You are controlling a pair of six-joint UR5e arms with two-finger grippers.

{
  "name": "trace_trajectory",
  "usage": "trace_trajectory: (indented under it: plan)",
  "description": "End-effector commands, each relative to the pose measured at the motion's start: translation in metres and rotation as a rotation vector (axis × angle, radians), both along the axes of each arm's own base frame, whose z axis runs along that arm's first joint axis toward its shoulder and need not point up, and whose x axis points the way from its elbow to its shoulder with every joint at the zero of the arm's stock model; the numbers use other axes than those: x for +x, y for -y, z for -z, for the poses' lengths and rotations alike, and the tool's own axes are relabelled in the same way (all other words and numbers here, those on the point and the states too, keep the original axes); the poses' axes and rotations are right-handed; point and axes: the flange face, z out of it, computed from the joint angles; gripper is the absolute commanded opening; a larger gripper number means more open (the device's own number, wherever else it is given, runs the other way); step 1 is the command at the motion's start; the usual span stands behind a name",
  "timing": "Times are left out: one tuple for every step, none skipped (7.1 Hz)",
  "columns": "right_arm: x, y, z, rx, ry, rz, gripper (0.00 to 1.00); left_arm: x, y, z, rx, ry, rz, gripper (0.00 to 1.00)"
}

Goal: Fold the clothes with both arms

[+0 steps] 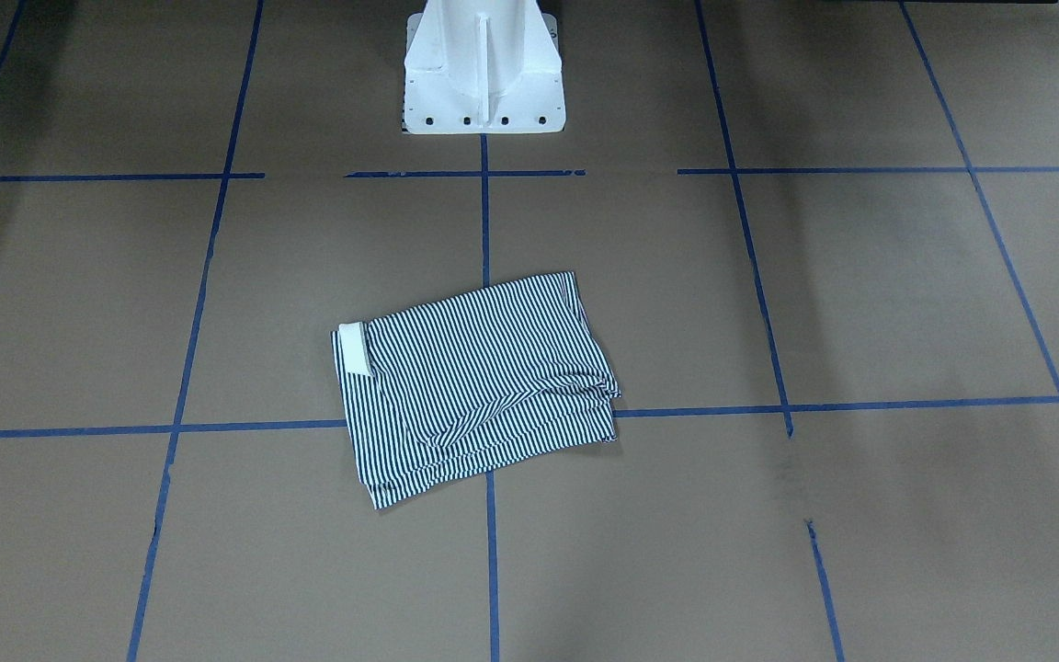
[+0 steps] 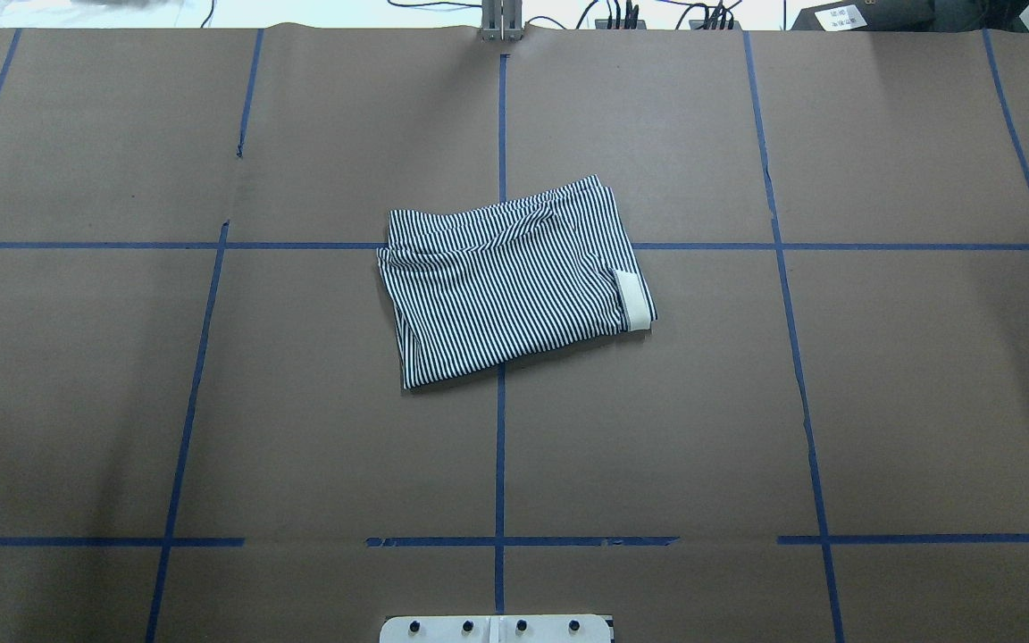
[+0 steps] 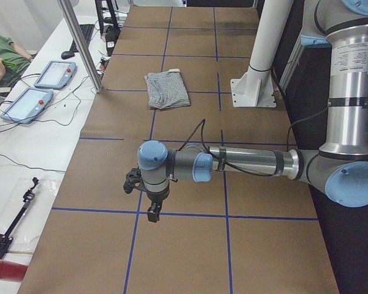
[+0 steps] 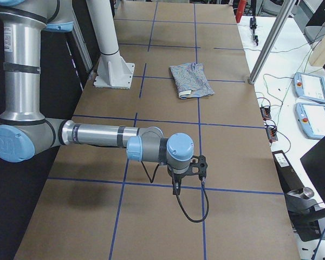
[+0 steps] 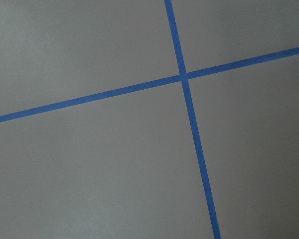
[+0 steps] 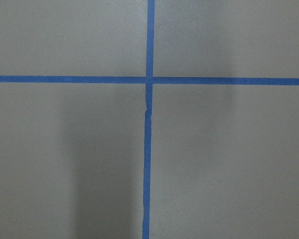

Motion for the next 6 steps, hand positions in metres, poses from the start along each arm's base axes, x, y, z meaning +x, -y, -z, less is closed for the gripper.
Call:
trace_trajectory:
  plan:
    - [-0.0052,0.0032,0.0017,0.007,0.001,-0.01,1.0,0.0003,0.0052,-0.0098,-0.031,-0.011,0.094,1.0]
    - [-0.006,0.0032,0.001,0.006,0.001,-0.009,1.0,0.0034,0.0051,-0.0067,-0.049,-0.053,0.112,1.0]
    - [-0.006,0.0024,0.0002,0.004,0.001,-0.009,1.0,0.0052,0.0041,-0.0063,-0.054,-0.078,0.109,1.0]
    - [-0.0054,0.0024,0.0011,0.005,0.002,-0.01,1.0,0.0051,0.004,-0.0072,-0.055,-0.076,0.11,1.0]
    - [-0.0054,0.0024,0.0011,0.006,0.002,-0.01,1.0,0.0051,0.0041,-0.0064,-0.054,-0.076,0.109,1.0]
    - [-0.0054,0.0016,-0.0003,0.002,0.002,-0.01,1.0,0.0051,0.0041,-0.0064,-0.053,-0.076,0.108,1.0]
